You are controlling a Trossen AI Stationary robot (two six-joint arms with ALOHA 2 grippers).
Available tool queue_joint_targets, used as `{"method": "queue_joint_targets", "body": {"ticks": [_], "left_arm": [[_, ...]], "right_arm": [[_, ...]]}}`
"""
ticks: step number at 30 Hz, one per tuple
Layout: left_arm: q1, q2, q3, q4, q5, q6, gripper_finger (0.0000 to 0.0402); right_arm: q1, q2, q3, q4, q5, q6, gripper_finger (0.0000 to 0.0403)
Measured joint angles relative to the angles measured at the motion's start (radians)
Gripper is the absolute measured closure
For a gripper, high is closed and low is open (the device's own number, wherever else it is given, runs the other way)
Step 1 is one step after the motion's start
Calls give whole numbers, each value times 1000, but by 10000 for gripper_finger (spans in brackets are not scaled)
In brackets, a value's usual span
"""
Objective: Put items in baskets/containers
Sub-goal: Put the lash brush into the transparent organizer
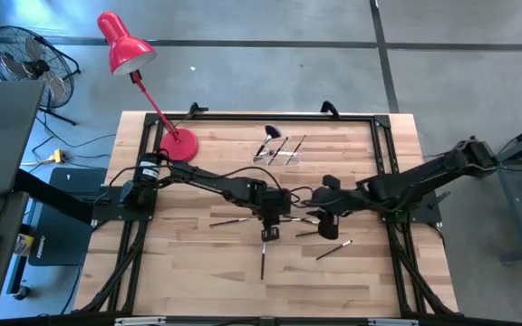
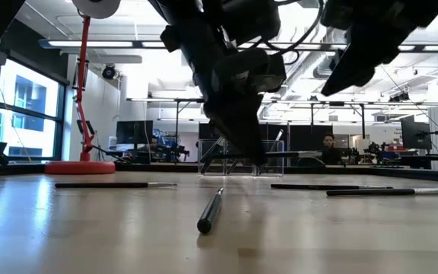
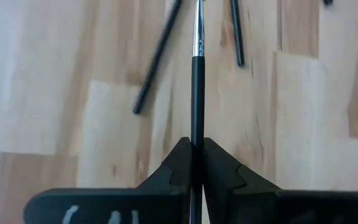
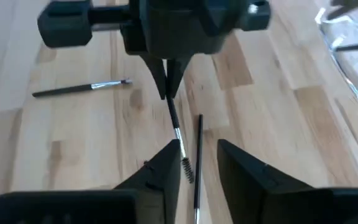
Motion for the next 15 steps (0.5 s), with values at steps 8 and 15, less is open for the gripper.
{"method": "queue_joint_targets", "body": {"ticks": [8, 15], "left_arm": [[0, -72, -159, 157, -15, -107, 391], [-6, -266, -471, 545, -156, -272, 391]], "right_arm": [[106, -102, -4, -159, 67, 97, 288], [210, -119, -4, -227, 131, 153, 305]]}}
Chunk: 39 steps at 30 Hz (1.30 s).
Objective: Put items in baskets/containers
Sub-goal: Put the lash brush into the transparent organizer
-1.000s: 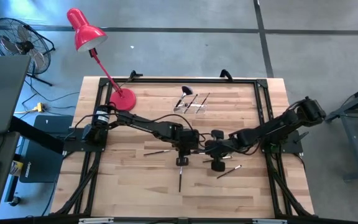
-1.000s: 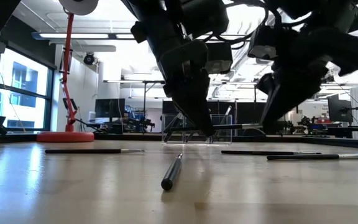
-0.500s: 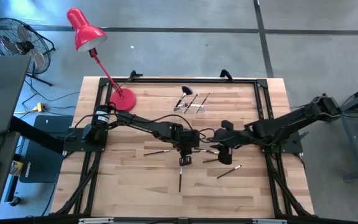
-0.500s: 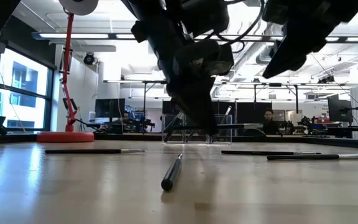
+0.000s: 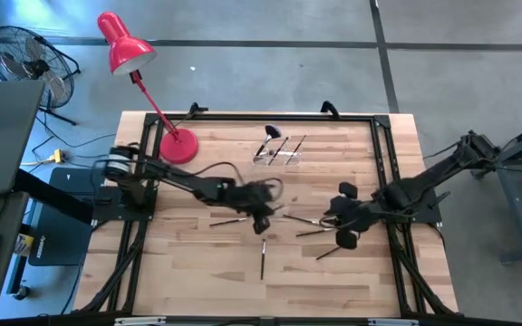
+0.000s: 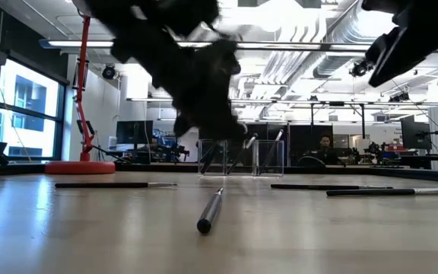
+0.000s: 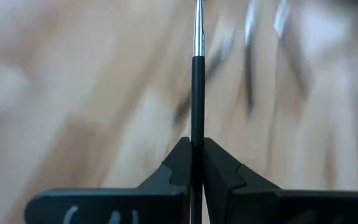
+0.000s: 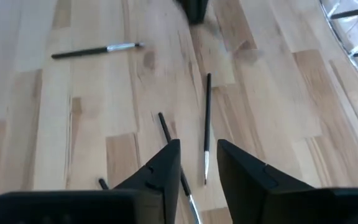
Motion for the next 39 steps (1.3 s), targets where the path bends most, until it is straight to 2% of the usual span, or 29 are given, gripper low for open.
{"method": "queue_joint_targets", "body": {"ticks": [5, 10, 12, 15, 18, 21, 24, 27, 33, 39], "left_arm": [[-1, -156, -254, 395, -168, -47, 391], [8, -208, -468, 874, -351, -17, 391], [28, -210, -529, 1042, -394, 2, 391], [87, -174, -562, 1175, -389, 10, 391], [169, -128, -544, 1242, -317, 11, 391], [264, -73, -477, 1332, -196, 20, 391], [350, -5, -386, 1358, -46, 68, 391], [426, 60, -271, 1365, 117, 75, 391], [524, 229, -70, 1357, 342, -3, 391], [560, 345, 37, 1323, 449, -35, 391]], "right_arm": [[40, 0, 0, -6, 57, 5, 313], [58, 0, 0, -41, 173, 62, 319], [58, 0, -5, -68, 231, 89, 323], [45, -10, -67, -31, 293, 134, 329], [12, -20, -185, 122, 286, 190, 336], [-29, -21, -322, 370, 241, 222, 344], [-74, -21, -432, 643, 241, 240, 353], [-120, -21, -506, 827, 241, 236, 362], [-199, -21, -538, 895, 195, 239, 379], [-234, -21, -527, 901, 148, 239, 388]]}}
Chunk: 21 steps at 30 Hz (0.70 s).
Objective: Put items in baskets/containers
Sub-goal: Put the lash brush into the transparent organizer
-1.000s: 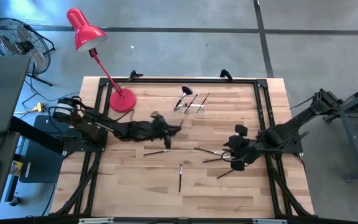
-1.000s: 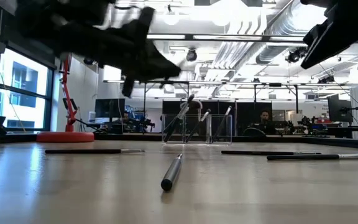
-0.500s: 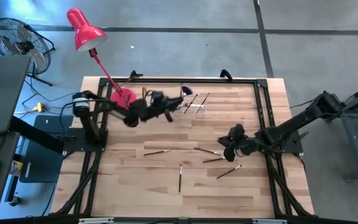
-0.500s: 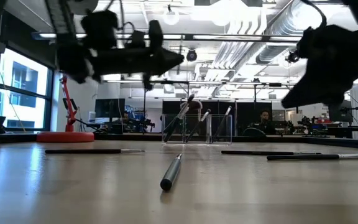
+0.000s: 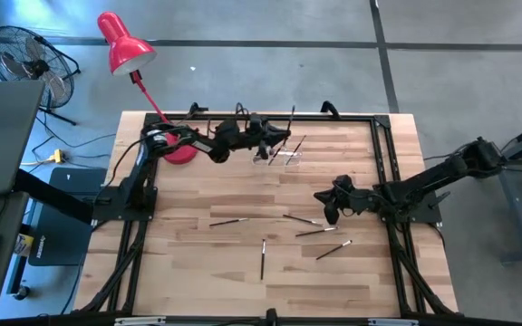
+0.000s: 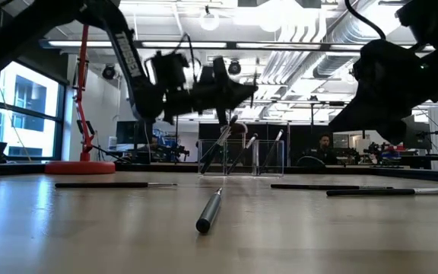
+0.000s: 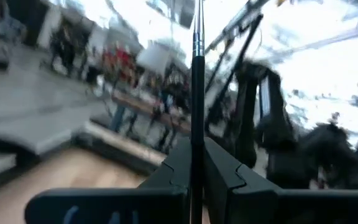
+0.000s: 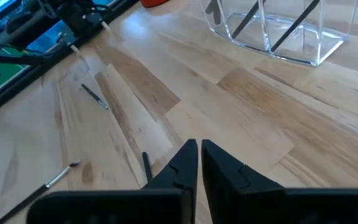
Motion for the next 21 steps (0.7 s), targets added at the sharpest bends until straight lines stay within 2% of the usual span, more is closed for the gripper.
{"method": "queue_joint_targets", "body": {"ticks": [8, 16, 21], "left_arm": [[19, 36, -7, -26, 43, 26, 391], [55, -2, -10, -63, 74, 162, 391], [54, -23, -12, -220, 126, 311, 391]], "right_arm": [[-5, 0, 0, 4, 5, 21, 391], [-5, 0, 0, 7, 6, 27, 391], [-5, 0, 0, 7, 21, 27, 391]]}}
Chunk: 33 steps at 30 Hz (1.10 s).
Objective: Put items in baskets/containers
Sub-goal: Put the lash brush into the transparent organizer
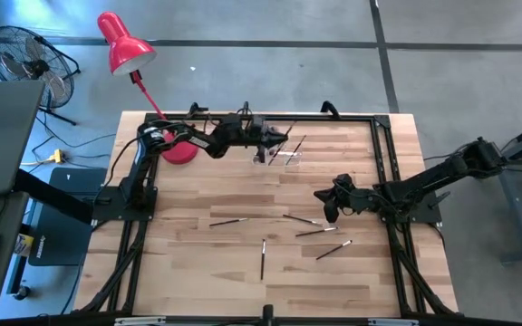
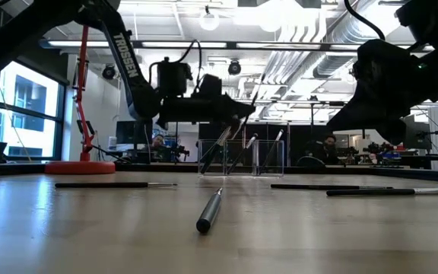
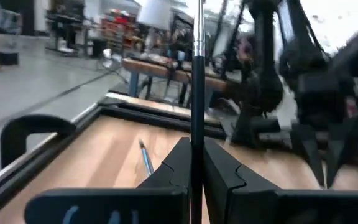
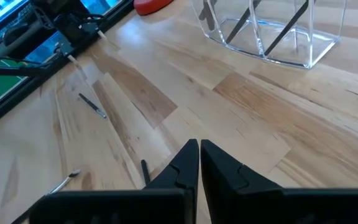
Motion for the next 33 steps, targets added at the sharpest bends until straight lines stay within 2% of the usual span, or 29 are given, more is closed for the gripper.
{"method": "queue_joint_targets", "body": {"ticks": [3, 11, 15, 22, 33], "left_arm": [[-9, -9, 2, -25, 24, 49, 391], [-26, -8, 2, -134, 10, 132, 391], [-26, -8, 2, -137, 7, 127, 389], [-26, -8, 2, -141, 23, 124, 354], [-26, -7, 9, -142, 19, 78, 347]], "right_arm": [[0, 0, 0, -2, 8, 0, 391], [0, 0, 0, -3, 28, 0, 391], [0, 0, 0, -1, 28, 0, 391], [0, 0, 0, 0, 27, 4, 391], [0, 0, 0, 1, 25, 4, 391]]}}
